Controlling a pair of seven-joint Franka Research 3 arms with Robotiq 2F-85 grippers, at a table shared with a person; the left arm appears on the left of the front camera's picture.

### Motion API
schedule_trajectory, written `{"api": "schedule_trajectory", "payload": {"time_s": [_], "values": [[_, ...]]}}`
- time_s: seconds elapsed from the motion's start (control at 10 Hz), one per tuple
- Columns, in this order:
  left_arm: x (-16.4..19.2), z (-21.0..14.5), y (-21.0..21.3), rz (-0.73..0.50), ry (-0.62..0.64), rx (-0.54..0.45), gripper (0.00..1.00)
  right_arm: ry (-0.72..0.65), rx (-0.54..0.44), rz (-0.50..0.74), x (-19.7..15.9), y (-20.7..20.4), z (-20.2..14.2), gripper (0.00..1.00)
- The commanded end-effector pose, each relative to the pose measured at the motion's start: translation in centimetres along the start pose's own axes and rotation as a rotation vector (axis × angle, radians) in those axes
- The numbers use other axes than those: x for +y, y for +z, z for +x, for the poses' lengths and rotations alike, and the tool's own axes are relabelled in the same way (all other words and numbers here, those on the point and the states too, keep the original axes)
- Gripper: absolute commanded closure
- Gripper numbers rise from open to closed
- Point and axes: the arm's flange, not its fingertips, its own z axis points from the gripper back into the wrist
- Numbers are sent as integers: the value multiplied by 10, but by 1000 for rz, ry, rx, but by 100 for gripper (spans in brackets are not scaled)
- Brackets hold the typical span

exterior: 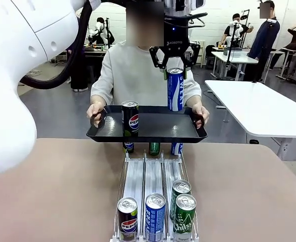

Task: Retrieve and hand over the desired beverage to the person.
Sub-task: Place the picked can on the Handle tray extended by the person.

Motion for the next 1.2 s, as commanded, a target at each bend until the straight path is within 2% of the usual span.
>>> {"api": "schedule_trajectory", "payload": {"time_s": [0.0, 0.3, 0.4, 0.6, 1.1], "values": [[6, -3, -1, 34, -80, 55, 42, 13, -1, 25, 0, -1, 0, 0], [12, 6, -12, 27, -90, 198, 42, 13, -1, 25, 0, -1, 0, 0], [13, 10, -23, 27, -85, 206, 42, 13, -1, 25, 0, -1, 0, 0], [15, 15, -40, 52, -71, 148, 42, 13, -1, 25, 0, -1, 0, 0], [24, 25, -51, 39, -36, 188, 42, 13, -1, 25, 0, -1, 0, 0]]}}
